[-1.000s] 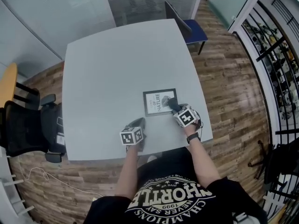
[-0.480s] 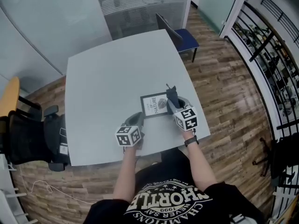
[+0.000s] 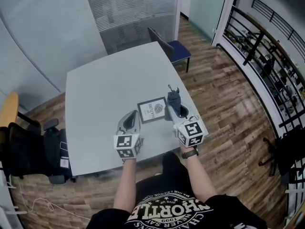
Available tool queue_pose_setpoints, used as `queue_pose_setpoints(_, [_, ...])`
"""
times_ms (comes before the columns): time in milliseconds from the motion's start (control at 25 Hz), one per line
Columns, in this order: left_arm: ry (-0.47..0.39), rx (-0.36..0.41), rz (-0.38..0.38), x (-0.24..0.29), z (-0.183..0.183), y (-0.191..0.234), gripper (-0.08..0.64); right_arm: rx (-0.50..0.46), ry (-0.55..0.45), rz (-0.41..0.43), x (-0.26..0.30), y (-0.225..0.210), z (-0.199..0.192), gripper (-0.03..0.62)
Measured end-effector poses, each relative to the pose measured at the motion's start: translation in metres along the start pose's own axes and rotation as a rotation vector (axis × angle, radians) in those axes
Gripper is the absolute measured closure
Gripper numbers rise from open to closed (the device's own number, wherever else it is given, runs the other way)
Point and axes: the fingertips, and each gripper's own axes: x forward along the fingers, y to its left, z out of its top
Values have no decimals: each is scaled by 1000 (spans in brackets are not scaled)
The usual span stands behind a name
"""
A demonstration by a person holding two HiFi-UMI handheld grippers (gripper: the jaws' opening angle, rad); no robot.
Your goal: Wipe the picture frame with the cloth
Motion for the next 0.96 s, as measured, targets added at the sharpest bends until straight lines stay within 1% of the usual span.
queue_pose_setpoints(80, [-37,42,26,-15,13,-3,563,-18,-22,-37,-14,5,12,525])
queue_pose_setpoints(200, [-68,77,20,-34,17,-9,563,-46,-35,-80,-32,14,21,525])
queue_pose_setpoints(360, [-79,80,35,-52,19,-10,563,-46,-27,-88,-43,28,20,525])
queue_pose_setpoints(480, [-71,87,14,-62,12,-13,563,-46,-25,-86,-45,38,21,525])
queue_pose_setpoints(600, [-74,86,32,-75,11,-5,563,-55,-26,-74,-43,53,23,525])
queue_pose_setpoints(800, [-88,81,66,-104,9,26,563,-64,-19,-38,-28,94,23,525])
queue_pose_setpoints(960, [-61,48,79,-126,0,56,563,-76,-2,-14,-13,131,19,525])
